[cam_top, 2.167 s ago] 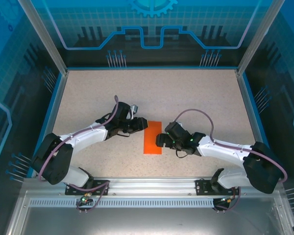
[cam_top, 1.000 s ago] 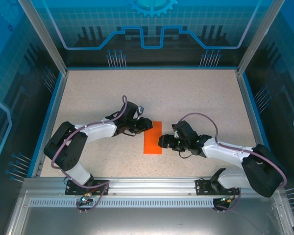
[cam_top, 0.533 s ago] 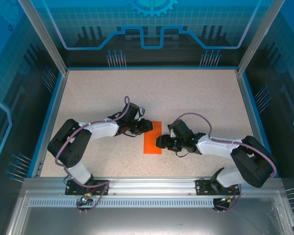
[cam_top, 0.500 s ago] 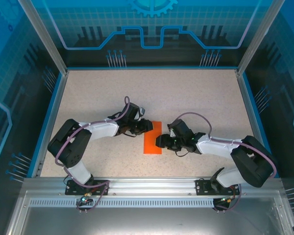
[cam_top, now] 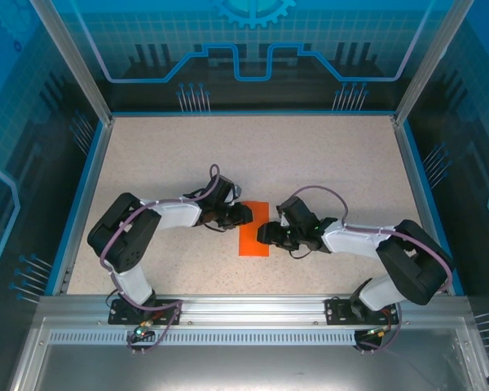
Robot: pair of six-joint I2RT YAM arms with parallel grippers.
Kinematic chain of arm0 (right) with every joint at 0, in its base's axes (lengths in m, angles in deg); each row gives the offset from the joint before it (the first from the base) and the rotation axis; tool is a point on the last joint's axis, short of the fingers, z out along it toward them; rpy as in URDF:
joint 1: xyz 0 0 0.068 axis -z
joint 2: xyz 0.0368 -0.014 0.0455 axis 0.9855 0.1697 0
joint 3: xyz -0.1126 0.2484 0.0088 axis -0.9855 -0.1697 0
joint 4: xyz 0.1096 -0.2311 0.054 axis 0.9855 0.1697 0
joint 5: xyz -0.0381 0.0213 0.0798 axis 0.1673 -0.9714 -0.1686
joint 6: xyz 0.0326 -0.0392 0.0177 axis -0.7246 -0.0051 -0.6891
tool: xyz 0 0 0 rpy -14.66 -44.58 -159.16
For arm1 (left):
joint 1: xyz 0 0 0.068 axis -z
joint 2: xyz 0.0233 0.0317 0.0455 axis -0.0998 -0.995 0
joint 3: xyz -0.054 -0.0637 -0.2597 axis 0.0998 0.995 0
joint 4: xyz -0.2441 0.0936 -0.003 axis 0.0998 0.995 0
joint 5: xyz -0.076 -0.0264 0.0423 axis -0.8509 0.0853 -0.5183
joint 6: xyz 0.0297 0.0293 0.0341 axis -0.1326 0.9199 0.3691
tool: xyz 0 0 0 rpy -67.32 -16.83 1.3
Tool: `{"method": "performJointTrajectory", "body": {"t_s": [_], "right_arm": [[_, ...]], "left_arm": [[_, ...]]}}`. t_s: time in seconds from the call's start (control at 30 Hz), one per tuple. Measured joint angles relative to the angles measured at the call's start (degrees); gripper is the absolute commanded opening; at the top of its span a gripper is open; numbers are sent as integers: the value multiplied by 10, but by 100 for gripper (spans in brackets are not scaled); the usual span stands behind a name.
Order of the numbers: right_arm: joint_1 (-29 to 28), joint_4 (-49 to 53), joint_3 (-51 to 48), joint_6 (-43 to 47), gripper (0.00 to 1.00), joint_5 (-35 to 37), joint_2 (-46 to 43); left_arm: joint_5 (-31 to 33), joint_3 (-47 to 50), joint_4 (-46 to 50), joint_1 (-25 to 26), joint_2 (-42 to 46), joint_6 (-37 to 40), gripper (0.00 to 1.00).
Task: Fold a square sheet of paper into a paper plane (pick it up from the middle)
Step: Third fold the triangle at the center of the table.
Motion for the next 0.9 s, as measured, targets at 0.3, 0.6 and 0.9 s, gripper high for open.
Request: {"method": "performJointTrajectory", "body": {"t_s": [0.3,0.6,0.9], "right_arm": [[0,-1,1,-4,61,0,10],[0,-6,1,-11,61,-2,17],[0,-11,1,-21,58,-3,20]], "left_arm": [[0,0,0,0,-15,1,27],[0,0,-1,0,-15,1,27],[0,1,-1,0,-15,1,27]]}}
